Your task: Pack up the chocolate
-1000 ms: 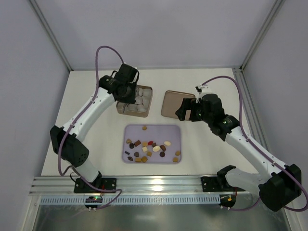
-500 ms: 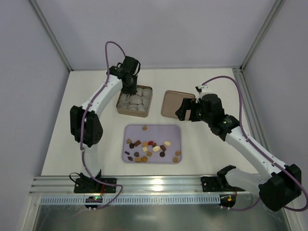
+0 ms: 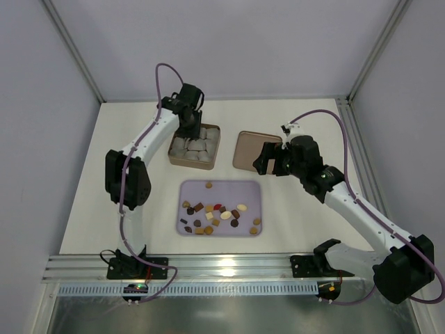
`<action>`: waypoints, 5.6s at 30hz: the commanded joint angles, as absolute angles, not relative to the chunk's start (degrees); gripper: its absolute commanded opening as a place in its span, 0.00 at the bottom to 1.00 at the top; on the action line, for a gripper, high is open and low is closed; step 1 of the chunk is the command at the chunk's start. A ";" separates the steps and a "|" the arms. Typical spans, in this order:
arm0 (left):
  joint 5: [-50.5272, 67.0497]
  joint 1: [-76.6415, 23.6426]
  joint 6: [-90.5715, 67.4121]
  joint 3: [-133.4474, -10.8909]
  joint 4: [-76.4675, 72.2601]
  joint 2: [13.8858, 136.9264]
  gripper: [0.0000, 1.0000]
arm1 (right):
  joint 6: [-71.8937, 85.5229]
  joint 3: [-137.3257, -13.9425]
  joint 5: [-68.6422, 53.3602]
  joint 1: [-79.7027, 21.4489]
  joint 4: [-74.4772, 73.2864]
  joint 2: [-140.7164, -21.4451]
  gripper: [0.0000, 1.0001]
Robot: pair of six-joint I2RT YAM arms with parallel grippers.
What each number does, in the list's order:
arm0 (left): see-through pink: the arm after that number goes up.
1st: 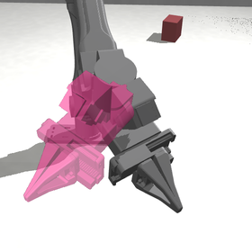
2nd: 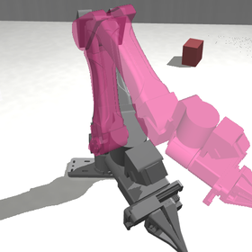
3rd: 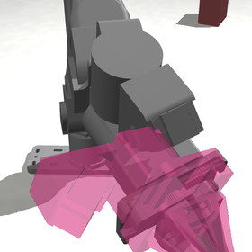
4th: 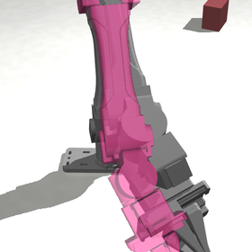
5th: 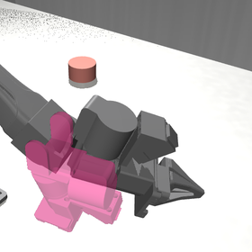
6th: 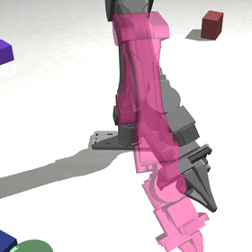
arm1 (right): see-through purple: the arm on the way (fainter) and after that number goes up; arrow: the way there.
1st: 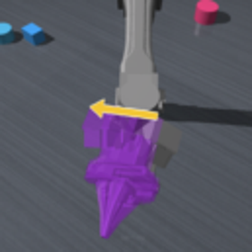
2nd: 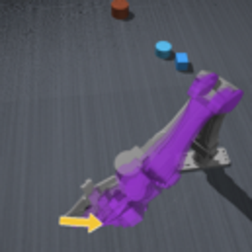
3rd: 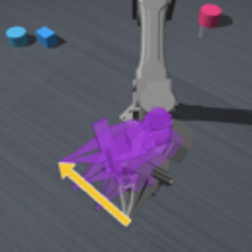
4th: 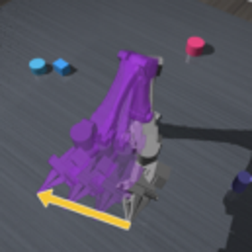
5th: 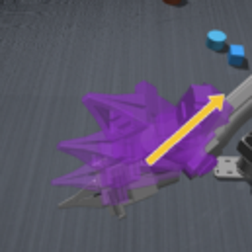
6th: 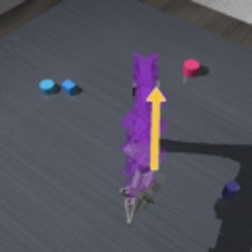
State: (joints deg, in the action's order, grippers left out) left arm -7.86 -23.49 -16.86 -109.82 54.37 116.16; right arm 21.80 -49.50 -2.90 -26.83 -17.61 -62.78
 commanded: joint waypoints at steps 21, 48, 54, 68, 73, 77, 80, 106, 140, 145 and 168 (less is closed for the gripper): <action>-1.59 -23.47 -18.46 -106.88 54.05 102.40 0.41 | 22.06 -51.15 -3.60 -26.89 -15.38 -62.75 1.00; -6.86 -44.47 -24.78 -73.57 64.07 73.22 0.43 | 22.94 -47.46 -4.22 -26.89 -13.80 -61.00 1.00; -3.17 -48.33 -25.66 -69.96 62.85 71.37 0.43 | 23.12 -46.85 -4.13 -26.89 -13.62 -60.91 1.00; -2.02 -56.25 -26.54 -71.37 61.70 76.02 0.43 | 22.94 -46.58 -3.60 -26.89 -13.80 -60.82 1.00; -2.37 -57.57 -26.28 -71.72 61.43 77.25 0.42 | 22.94 -46.49 -3.52 -26.89 -13.80 -60.73 1.00; -2.64 -57.74 -26.28 -71.72 61.08 78.13 0.41 | 22.94 -46.49 -3.43 -26.89 -13.89 -60.65 1.00; -3.07 -57.83 -26.11 -71.72 60.82 78.48 0.41 | 23.03 -46.41 -3.34 -26.81 -13.89 -60.73 1.00; -3.87 -57.92 -25.05 -72.51 60.12 82.00 0.34 | 22.85 -46.49 -2.64 -26.89 -14.24 -60.56 1.00; -7.91 -38.86 -19.69 -96.22 60.74 88.05 0.21 | 21.71 -49.39 -2.55 -26.89 -16.44 -60.91 1.00; -7.03 -33.41 -18.37 -103.61 58.54 95.96 0.21 | 21.71 -49.83 -2.81 -26.89 -16.70 -61.17 1.00; -4.48 -27.69 -15.64 -118.57 56.95 117.33 0.25 | 21.53 -50.01 -2.37 -26.98 -17.40 -61.17 1.00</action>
